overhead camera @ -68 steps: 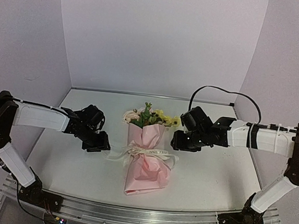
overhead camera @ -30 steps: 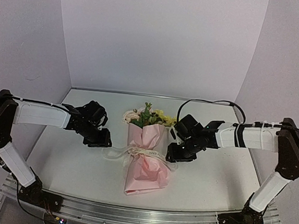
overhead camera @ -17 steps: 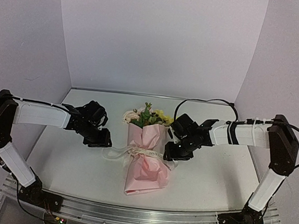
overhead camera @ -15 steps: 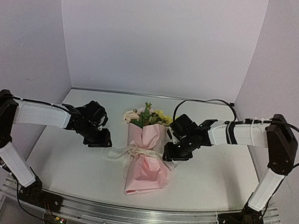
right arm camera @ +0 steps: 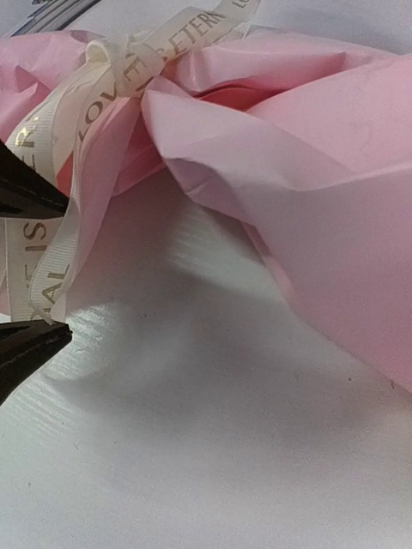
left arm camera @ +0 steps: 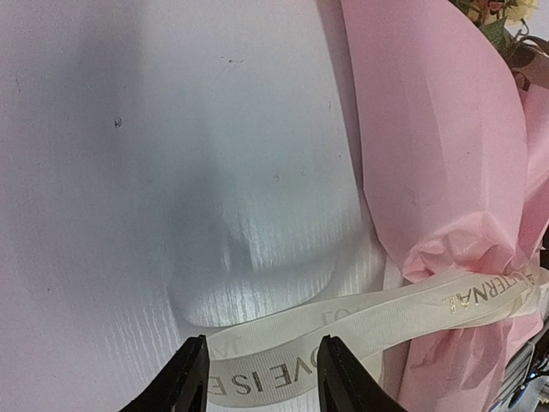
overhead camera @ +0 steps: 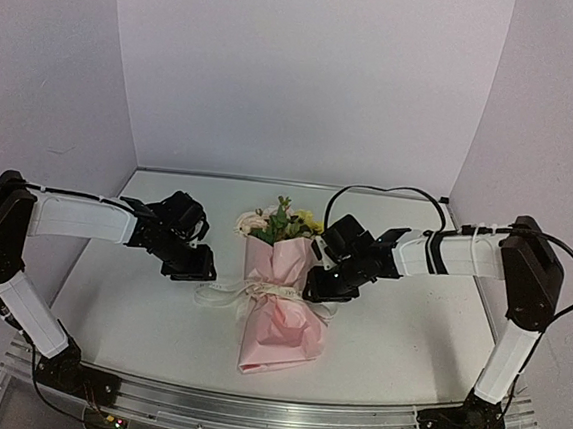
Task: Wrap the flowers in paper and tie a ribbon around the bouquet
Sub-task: Tie the half-tied ribbon around the folded bouquet.
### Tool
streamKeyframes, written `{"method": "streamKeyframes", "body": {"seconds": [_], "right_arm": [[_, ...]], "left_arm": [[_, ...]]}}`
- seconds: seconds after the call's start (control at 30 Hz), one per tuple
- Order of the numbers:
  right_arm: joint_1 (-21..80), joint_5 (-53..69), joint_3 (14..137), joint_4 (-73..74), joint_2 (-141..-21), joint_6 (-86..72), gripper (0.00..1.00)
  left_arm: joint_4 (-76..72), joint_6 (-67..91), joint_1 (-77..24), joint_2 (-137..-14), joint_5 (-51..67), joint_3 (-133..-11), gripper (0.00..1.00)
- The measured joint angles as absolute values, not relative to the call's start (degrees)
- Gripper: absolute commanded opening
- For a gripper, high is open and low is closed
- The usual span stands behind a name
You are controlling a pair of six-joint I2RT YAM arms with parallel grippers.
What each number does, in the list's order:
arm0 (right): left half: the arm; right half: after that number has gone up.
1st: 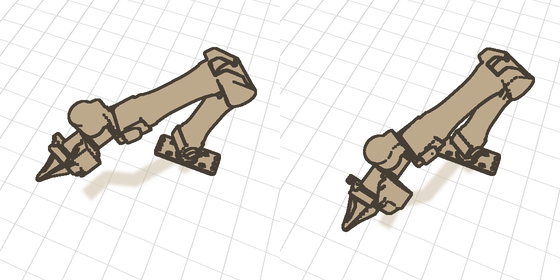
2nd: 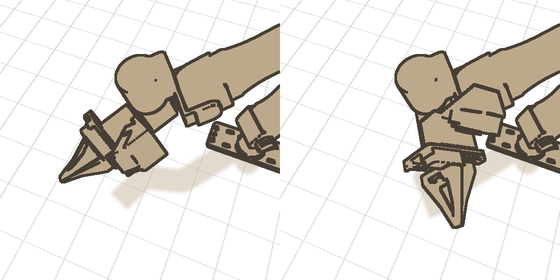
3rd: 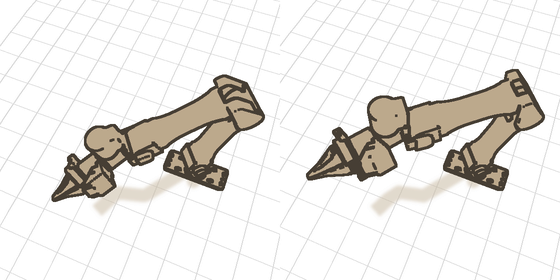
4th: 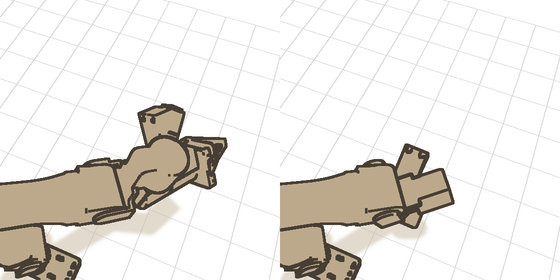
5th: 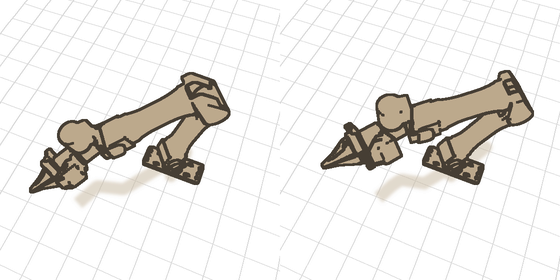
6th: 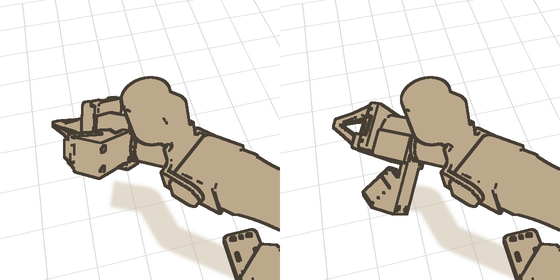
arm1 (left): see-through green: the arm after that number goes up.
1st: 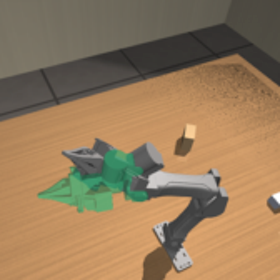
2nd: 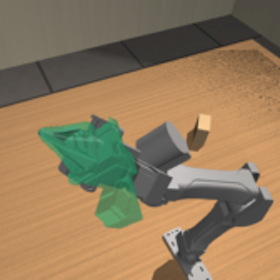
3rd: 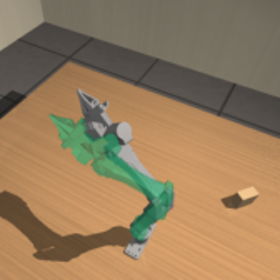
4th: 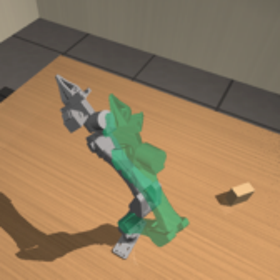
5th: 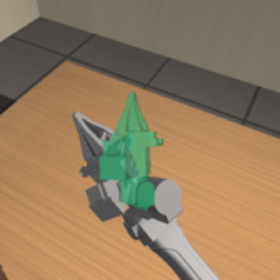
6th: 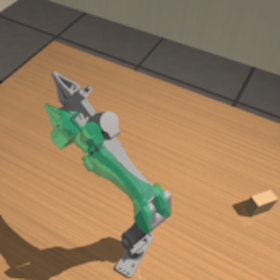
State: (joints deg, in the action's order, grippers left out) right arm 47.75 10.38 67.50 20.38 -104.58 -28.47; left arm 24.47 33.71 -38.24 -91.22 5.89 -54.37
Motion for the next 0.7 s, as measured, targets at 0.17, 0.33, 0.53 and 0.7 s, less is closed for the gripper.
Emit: {"method": "streamKeyframes", "body": {"seconds": [0.17,0.33,0.53,0.7], "right_arm": [[47.75,11.1,67.55,19.28,-105.34,-28.43,0.24],[47.75,11.03,67.43,18.8,-105.33,-28.67,0.1],[47.61,9.06,65.76,18.47,-104.4,-29.37,0.0],[47.48,5.37,64.33,19.01,-102.0,-31.15,0.0]], "left_arm": [[24.51,33.12,-38.24,-91.23,5.91,-54.39,0.45],[24.53,32.89,-38.24,-91.26,6.1,-54.39,0.45],[24.53,32.3,-38.24,-91.26,6.57,-54.41,0.46],[24.56,31.53,-38.24,-91.26,6.9,-54.43,0.46]]}}
